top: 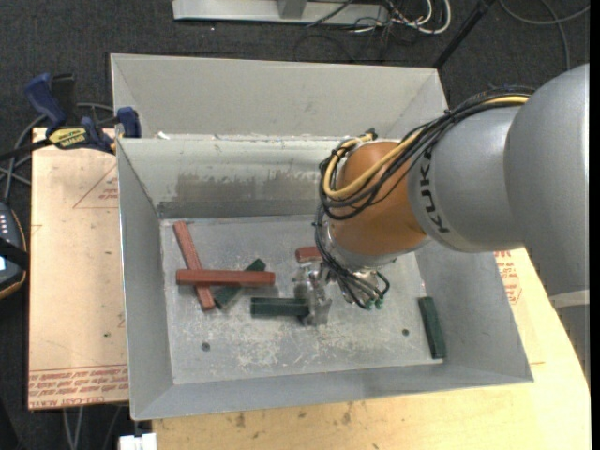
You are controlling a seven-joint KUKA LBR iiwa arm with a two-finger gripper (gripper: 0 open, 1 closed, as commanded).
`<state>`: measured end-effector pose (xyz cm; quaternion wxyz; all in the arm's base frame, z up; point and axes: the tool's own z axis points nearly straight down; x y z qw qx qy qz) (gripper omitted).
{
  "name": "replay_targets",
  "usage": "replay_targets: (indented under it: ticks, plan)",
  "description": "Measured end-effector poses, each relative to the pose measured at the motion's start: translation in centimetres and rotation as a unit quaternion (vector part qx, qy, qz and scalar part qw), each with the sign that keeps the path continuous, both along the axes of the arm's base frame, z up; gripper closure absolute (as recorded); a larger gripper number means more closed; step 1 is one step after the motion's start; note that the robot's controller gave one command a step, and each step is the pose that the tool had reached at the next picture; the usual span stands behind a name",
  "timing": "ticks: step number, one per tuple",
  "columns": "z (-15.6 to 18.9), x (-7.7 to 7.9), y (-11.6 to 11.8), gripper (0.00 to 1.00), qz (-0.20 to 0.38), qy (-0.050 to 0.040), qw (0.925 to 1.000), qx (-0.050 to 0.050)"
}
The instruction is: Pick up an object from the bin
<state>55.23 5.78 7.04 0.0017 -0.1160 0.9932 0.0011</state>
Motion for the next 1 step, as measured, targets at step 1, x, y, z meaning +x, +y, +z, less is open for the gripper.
replay_targets:
  ticks: [1]
  plan:
    - [0.00, 0.00, 0.00, 1.00, 0.000, 0.0000, 1.0000, 0.000]
